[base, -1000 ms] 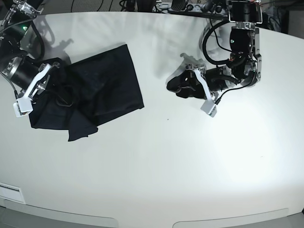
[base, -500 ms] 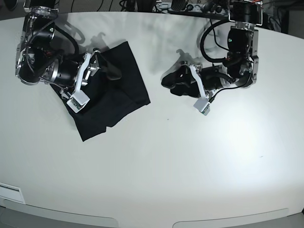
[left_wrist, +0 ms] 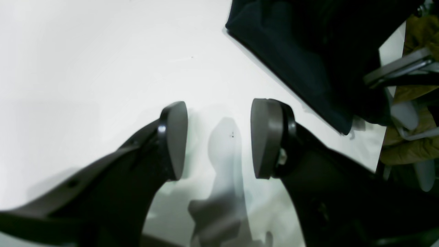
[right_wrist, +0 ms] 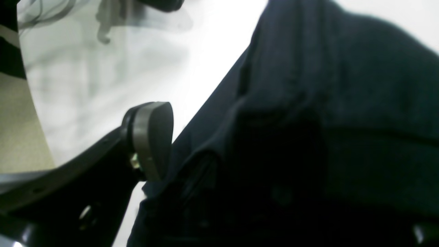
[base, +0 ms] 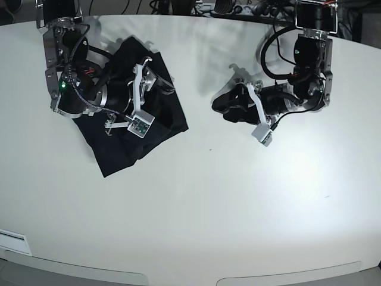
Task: Fold the T-shirt properly
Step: 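Fold the strip end with the right gripper toward the folded middle, then press and square the folded bundle with both grippers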
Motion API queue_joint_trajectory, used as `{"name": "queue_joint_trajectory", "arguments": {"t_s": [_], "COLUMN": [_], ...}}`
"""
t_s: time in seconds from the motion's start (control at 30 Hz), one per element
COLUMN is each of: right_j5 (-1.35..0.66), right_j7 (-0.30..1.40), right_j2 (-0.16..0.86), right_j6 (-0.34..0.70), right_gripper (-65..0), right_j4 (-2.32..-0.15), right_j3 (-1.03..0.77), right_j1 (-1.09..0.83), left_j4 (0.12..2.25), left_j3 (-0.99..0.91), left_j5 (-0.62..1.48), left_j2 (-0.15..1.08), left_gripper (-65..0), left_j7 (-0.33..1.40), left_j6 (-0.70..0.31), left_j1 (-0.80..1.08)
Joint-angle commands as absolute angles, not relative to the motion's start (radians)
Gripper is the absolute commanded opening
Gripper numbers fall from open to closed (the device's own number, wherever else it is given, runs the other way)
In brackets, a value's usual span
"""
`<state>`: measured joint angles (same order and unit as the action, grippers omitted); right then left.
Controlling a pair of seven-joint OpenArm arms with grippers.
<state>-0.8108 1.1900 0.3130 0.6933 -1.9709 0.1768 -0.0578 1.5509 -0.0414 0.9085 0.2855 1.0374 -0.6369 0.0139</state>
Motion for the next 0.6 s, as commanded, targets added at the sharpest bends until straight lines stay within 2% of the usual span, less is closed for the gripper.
{"name": "queue_joint_trajectory", "arguments": {"t_s": [0.0,0.1,0.3,0.47,0.5,0.53,0.57], "right_j5": [-0.831,-0.899,-1.188,-1.124,-1.084,-1.034,-0.986], "right_j7": [1.155,1.136,1.137,1.145,1.145,1.147,1.147], "right_j2": [0.319,0.318,0.301,0.28,0.281,0.281,0.281], "right_j6": [0.698,0.698,0.698,0.698,0.698,0.698,0.698], "right_gripper": [-18.5,-18.5,-18.5,-18.9,-21.1,-26.4,-36.1], "right_j4": [-1.987,-1.989,-1.989,-1.989,-1.989,-1.989,-1.989], "right_j3": [0.169,0.168,0.168,0.169,0.166,0.16,0.149], "right_j1": [-0.033,-0.006,0.028,0.034,0.041,0.05,0.062], "left_j4": [1.563,1.563,1.563,1.563,1.563,1.563,1.563], "left_j3": [-0.046,-0.046,-0.047,-0.047,-0.047,-0.047,-0.047], "left_j5": [0.895,0.894,0.894,0.894,0.894,0.895,0.895], "left_j2": [0.294,0.294,0.305,0.319,0.319,0.319,0.319], "left_gripper": [-33.4,-33.4,-33.4,-33.6,-35.0,-40.4,-51.0], "left_j7": [1.046,1.047,1.047,1.047,1.047,1.047,1.047], "left_j6": [-0.636,-0.636,-0.636,-0.636,-0.636,-0.636,-0.636], "left_j1": [0.005,0.005,0.005,0.005,0.005,0.002,-0.001]}}
